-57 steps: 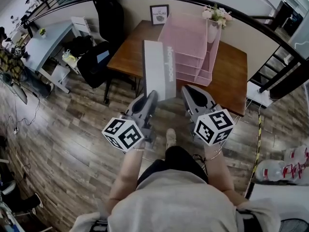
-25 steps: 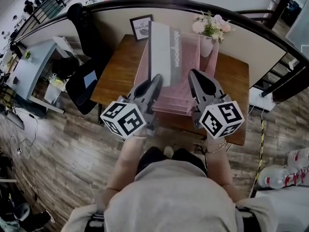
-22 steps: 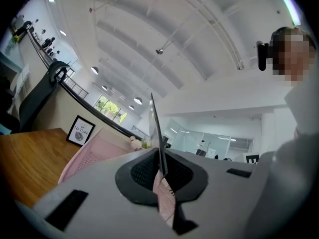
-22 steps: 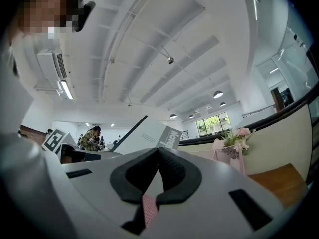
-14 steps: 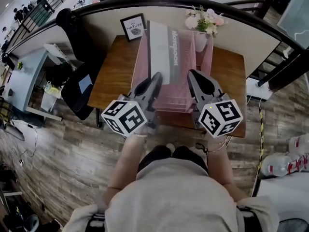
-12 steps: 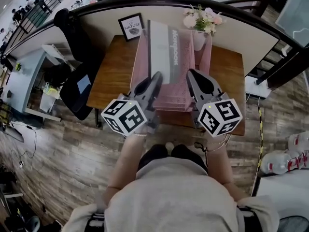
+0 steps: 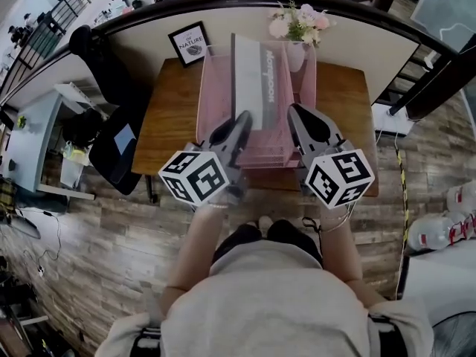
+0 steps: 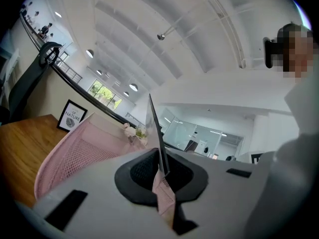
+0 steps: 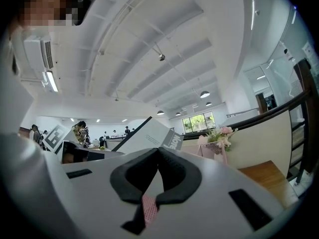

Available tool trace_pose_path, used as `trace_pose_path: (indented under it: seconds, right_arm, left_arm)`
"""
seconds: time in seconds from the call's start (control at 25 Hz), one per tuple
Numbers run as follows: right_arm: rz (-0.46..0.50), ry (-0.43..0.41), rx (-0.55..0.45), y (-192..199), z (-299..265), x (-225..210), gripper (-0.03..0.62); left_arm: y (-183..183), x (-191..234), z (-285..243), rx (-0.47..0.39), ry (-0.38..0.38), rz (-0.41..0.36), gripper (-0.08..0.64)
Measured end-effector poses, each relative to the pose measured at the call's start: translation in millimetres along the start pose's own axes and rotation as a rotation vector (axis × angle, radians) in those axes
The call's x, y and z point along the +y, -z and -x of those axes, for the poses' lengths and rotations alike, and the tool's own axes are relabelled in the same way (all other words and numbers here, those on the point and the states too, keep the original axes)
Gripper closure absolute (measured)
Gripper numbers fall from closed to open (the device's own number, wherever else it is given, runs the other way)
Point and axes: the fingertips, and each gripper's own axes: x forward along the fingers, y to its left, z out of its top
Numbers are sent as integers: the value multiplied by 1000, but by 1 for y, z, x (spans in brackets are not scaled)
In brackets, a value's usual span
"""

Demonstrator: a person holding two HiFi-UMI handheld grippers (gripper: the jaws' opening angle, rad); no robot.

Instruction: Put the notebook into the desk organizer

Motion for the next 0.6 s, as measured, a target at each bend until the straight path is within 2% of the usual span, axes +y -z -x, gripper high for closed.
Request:
trace_pose_path:
  seconds: [0.28,0.6]
  right_arm:
    - [-4,36,4,5,6,-3,588]
    - [2,78,1,2,12,-14,588]
  left_arm:
    - [8,-3,-9,52,30,-6,541]
    - [16,-1,-22,65,60,74,534]
